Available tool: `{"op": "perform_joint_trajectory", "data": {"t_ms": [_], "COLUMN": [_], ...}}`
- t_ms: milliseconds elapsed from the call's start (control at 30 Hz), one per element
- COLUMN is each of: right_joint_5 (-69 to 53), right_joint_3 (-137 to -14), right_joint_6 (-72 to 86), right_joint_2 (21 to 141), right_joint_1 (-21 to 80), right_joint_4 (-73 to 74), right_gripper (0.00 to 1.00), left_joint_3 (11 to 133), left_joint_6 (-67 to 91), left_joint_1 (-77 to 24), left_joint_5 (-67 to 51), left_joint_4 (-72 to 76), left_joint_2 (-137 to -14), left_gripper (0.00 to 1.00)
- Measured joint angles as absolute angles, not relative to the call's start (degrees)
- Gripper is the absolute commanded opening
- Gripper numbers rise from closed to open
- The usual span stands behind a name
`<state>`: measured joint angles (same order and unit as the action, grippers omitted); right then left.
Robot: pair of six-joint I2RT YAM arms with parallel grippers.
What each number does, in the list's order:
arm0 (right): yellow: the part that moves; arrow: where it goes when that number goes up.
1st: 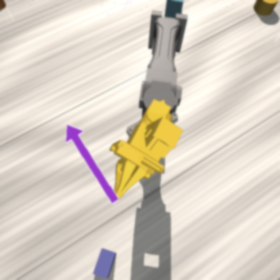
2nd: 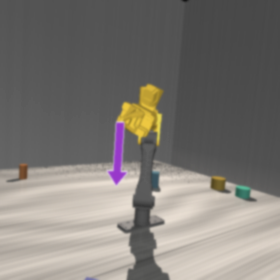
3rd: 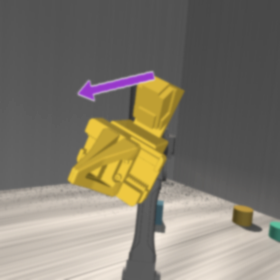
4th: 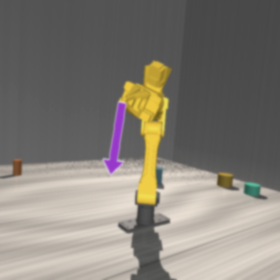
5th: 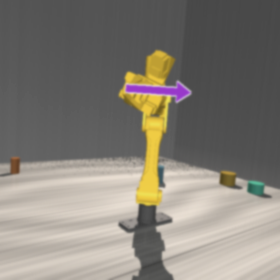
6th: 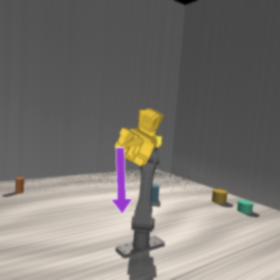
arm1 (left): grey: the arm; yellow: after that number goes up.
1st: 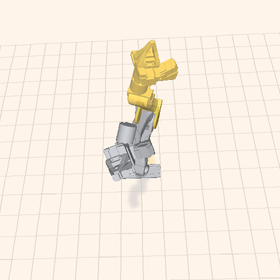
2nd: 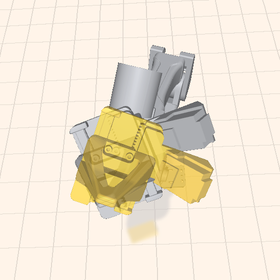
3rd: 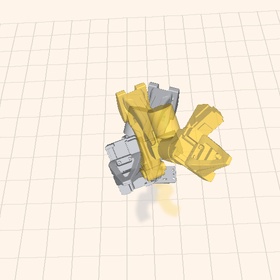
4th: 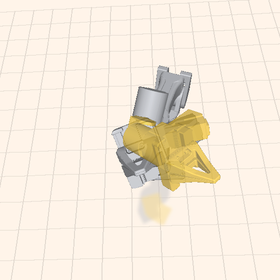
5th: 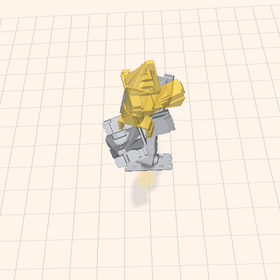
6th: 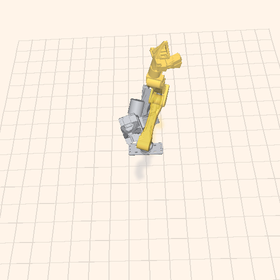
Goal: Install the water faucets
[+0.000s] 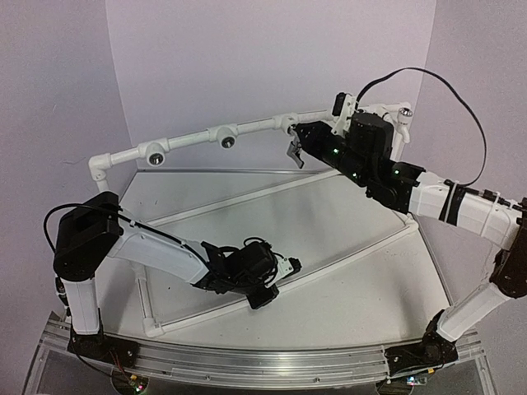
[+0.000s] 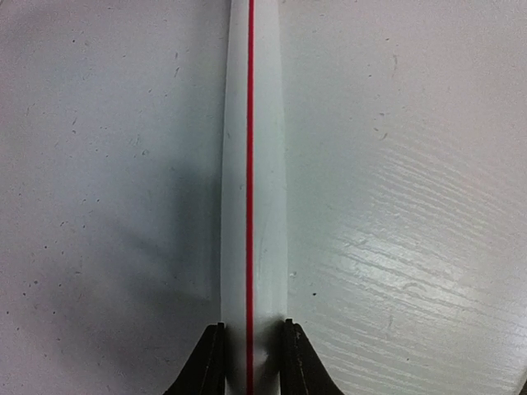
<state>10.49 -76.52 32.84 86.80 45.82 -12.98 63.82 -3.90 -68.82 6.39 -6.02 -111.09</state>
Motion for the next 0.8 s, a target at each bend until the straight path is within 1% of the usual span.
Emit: {"op": "perform_joint_trajectory", "data": {"t_ms": [67, 100, 233, 267, 367, 467, 567, 600, 800], "right_joint_5": [9.7, 9.5, 8.1, 6.7, 2.8, 0.1, -2.1, -3.0, -7.9], "right_joint_3": [-75.6, -75.5, -76.0, -76.7, -79.1, -83.0, -86.8, -87.9, -91.0], "right_joint_6": [35.9, 37.1, 37.8, 37.6, 33.4, 26.0, 17.4, 14.4, -8.1], "right_joint_2": [86.0, 85.9, 86.0, 86.2, 86.8, 86.9, 86.2, 85.8, 80.2], "right_joint_1": [45.3, 45.1, 44.8, 44.5, 42.6, 41.4, 40.9, 40.8, 40.9], "right_joint_4": [-13.0, -13.0, -12.3, -11.2, -6.2, 0.7, 7.1, 9.3, 21.3], "right_gripper": [0.00, 0.04, 0.34, 0.44, 0.64, 0.80, 0.90, 0.92, 0.92], "left_joint_3": [64.2, 64.4, 64.5, 64.5, 64.5, 64.5, 64.5, 64.5, 64.5], "left_joint_6": [-3.6, -3.4, -3.1, -3.1, -3.1, -3.1, -3.1, -3.1, -3.1], "left_joint_1": [-69.2, -69.3, -69.3, -69.3, -69.3, -69.3, -69.3, -69.3, -69.3], "left_joint_5": [5.4, 5.1, 4.7, 4.7, 4.7, 4.6, 4.6, 4.6, 4.6], "left_joint_4": [-5.1, -4.8, -4.8, -4.8, -4.9, -4.9, -4.9, -4.9, -4.9], "left_joint_2": [-111.5, -111.8, -111.8, -111.8, -111.8, -111.8, -111.8, -111.8, -111.8], "left_gripper": [0.00, 0.00, 0.00, 0.00, 0.00, 0.00, 0.00, 0.00, 0.00]}}
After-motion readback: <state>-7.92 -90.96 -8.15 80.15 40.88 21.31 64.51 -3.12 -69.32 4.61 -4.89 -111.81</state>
